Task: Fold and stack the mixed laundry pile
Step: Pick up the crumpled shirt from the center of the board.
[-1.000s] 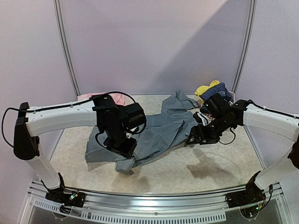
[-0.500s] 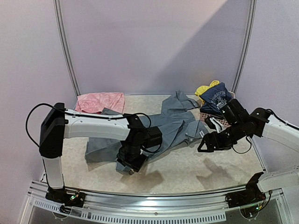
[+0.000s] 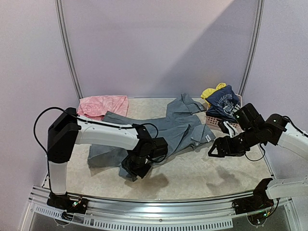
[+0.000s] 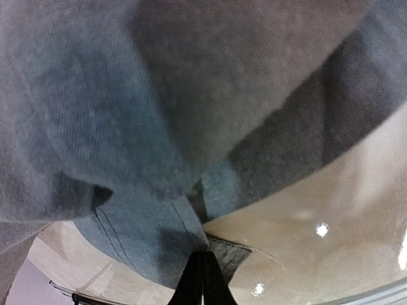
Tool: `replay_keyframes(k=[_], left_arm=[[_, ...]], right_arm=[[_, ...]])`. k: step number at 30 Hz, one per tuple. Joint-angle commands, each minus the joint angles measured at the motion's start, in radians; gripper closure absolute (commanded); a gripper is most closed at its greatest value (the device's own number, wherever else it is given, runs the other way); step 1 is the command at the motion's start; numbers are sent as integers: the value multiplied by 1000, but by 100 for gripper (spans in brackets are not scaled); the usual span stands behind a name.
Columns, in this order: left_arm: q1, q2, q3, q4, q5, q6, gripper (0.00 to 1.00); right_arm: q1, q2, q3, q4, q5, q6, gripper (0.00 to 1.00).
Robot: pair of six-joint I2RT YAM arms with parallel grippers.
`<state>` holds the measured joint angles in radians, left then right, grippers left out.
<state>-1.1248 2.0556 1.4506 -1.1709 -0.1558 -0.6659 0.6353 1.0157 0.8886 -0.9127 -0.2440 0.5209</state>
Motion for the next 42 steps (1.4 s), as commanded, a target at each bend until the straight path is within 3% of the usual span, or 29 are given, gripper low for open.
replay_keyframes(k=[1,10,15,24,34,42], left_arm=[[-25,-119,-2,53,120,54,100],[-67,-263,113,114,463,83,100],[-61,-265,210,194,617,78,100],[21,-249,262,432,785,-144,100],[69,-252,270,578,698,-294,100],[51,-272,193,636,599,-301,100]], right_arm=[[-2,-9,18,-8,44,60,9],[-2,-115,22,-45,78,180,6],[-2,-173,85,-73,72,222,5],[11,-210,181,27,59,250,5],[89,-160,126,299,-49,142,5],[90,-83,108,281,-76,357,4]])
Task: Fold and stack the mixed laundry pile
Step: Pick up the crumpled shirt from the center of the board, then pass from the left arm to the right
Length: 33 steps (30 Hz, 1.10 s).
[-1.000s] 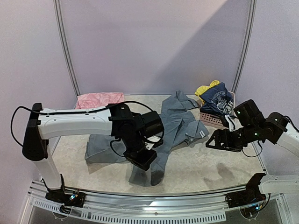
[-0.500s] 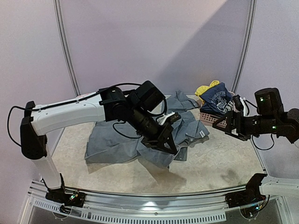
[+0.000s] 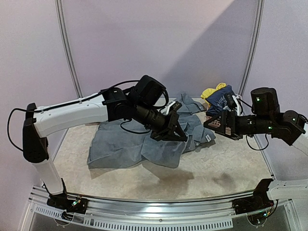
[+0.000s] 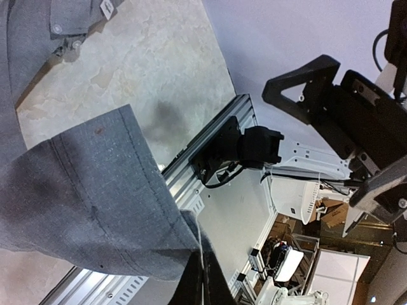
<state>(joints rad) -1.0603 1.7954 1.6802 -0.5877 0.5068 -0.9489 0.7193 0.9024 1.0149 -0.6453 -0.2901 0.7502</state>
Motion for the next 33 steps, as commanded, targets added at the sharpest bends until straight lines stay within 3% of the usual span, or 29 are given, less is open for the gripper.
replay_keyframes(k=[1,10,17,27,33], left_arm=[[-13,-9,-39,59,-67,-16,100],[-21,17,-52,45,-73,30,100],[-28,18,-93,95,-53,30,100],[-30,16,-95,99,-57,44,100],[-32,10,-97,94,-65,56,100]], right_arm=[[6,39,-20,19,-36,151,5],[6,168,-9,62,-124,412,10],[9,226,-66,173,-135,551,21],[57,362,-10,253,-161,604,32],[79,412,3,267,-165,609,50]])
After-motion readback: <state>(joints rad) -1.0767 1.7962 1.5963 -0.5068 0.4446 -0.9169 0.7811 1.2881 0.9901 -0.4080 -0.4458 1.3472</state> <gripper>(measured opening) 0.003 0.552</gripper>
